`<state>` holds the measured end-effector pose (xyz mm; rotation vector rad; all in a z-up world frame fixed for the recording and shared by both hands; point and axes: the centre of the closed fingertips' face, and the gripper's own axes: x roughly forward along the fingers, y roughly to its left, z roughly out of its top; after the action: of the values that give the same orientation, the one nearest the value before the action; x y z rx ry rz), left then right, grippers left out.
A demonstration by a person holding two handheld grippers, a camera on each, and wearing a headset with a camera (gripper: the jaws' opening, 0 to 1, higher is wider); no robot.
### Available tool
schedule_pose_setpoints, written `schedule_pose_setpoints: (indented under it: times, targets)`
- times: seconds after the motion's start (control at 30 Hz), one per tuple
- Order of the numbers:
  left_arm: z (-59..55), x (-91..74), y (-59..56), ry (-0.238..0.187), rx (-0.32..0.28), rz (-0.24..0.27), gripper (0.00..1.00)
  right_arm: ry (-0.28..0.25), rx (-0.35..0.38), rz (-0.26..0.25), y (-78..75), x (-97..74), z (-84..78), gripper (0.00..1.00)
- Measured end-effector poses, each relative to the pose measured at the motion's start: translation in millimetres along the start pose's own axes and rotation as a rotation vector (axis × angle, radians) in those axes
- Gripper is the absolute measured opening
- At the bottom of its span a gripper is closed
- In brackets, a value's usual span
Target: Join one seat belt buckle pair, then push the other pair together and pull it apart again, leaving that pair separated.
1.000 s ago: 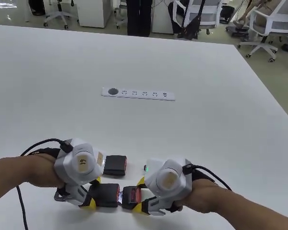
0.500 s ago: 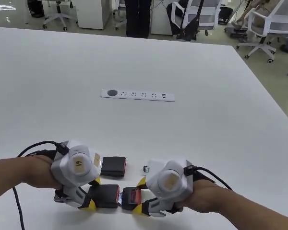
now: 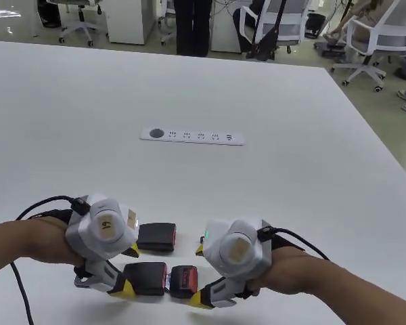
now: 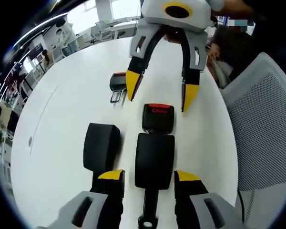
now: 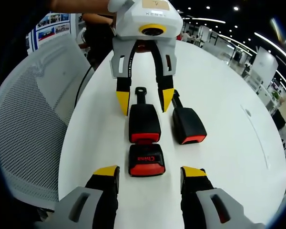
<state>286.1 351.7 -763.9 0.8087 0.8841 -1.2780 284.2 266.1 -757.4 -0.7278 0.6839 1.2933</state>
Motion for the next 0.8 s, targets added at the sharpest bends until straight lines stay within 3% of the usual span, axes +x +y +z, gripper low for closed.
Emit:
schedule_pose_setpoints:
  times: [0.27, 0.4, 0.8]
  targets:
    - [8.9, -19.2, 5.9, -0.038, -0.037, 0.019, 0.46, 0.005, 0.001, -0.013, -6.8, -17.2, 0.2, 0.54]
    - [5.8, -24.5, 17.6, -0.045, -0.047, 0.03, 0.47, 0.008, 0.001, -0.024, -15.2, -24.6, -3.2, 0.55]
    - [11.9, -33.1, 50.0, -0.058, -0.052, 0.066, 0.47, 0.023, -0.02, -0.057, -50.3, -39.9, -21.2, 0.54]
